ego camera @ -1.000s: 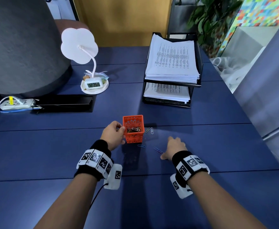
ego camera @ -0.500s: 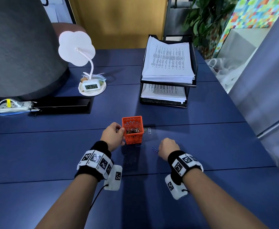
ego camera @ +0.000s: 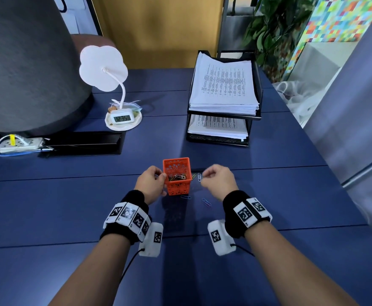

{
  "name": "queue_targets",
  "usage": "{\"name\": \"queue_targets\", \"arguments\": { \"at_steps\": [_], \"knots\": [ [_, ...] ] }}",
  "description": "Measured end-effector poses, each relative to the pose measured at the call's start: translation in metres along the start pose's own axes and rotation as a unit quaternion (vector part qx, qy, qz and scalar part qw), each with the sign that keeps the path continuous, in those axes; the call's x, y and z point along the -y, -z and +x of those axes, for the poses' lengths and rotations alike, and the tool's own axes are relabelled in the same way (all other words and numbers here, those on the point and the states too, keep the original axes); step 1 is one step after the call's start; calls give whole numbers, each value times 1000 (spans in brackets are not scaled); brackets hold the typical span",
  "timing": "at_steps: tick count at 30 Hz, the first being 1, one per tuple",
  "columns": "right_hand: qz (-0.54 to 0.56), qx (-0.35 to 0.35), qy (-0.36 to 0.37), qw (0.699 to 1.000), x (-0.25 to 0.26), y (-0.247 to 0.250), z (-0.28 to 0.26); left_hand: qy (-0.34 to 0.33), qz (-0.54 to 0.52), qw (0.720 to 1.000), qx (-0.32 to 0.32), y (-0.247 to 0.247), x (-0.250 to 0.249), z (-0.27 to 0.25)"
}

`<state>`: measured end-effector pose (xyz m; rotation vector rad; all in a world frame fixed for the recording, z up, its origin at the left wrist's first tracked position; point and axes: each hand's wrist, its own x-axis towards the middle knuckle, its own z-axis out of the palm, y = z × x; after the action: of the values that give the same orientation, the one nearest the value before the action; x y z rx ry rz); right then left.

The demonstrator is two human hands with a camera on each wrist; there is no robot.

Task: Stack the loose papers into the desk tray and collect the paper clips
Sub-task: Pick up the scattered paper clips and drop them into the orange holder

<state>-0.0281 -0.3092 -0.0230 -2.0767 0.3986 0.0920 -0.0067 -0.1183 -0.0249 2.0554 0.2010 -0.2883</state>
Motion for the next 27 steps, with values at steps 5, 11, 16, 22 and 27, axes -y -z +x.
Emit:
{"name": "queue_targets", "arguments": {
  "at_steps": [5, 11, 16, 22, 27],
  "knots": [
    [128, -11, 44, 991, 32, -8, 7, 1, -13, 1000, -10, -1, 1, 1],
    [97, -24, 12, 995, 18, -12, 23, 5, -11, 1000, -7, 1, 2, 1],
    [-76, 17, -15, 997, -13, -14, 16, 8, -17, 1000, -4, 2, 3, 1],
    [-215, 102, 0, 971, -35, -46, 7, 5, -1, 1000, -18, 8, 6, 3],
    [-299, 119, 50, 945, -29, -57, 9, 12, 4, 1000, -21, 12, 7, 3]
  ]
}}
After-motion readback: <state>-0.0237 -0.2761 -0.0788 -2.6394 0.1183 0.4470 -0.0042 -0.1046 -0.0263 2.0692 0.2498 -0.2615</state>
